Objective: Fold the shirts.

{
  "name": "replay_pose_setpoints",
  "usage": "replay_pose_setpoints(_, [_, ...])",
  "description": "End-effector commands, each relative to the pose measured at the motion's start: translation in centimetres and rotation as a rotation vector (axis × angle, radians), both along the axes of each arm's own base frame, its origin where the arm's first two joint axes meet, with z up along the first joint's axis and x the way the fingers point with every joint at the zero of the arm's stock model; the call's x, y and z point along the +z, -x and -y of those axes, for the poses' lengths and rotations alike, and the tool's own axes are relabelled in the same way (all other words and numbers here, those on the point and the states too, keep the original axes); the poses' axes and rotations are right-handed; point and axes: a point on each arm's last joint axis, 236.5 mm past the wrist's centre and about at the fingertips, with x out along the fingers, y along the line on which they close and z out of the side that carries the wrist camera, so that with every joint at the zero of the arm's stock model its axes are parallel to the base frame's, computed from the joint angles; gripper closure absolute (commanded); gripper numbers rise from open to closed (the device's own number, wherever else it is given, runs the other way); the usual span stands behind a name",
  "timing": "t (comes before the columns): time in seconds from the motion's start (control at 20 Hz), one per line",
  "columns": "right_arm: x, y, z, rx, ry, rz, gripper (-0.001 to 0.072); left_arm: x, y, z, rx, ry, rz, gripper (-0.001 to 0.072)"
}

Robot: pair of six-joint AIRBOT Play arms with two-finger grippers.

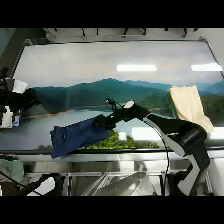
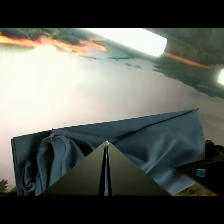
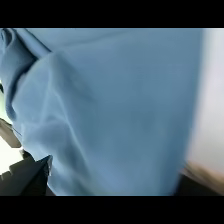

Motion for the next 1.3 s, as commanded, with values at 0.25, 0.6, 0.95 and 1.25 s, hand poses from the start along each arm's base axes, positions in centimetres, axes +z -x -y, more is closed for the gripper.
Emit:
replay_pose_setpoints(0.25, [5.1,-1.0,0.6,0.077,-0.031,0.108,0.0691,0.2,0.2,0.8,-0.021,0.028,-0.003,0.0697])
replay_pose_setpoints(0.6, [14.0,-3.3,18.2,-0.265,0.232,0.304,0.0692,1.2,-0.8,4.5,-0.103,0.093,0.054,0.0697])
replay_pose_setpoints(0.95, [29.4,-6.2,24.2,-0.645,0.053,0.704,0.0691,1.3,0.1,10.8,-0.294,0.088,0.059,0.0697])
replay_pose_setpoints(1.25, [34.5,-14.1,33.9,-0.811,0.154,0.894,0.0691,1.2,0.5,11.4,-0.328,0.085,0.051,0.0697])
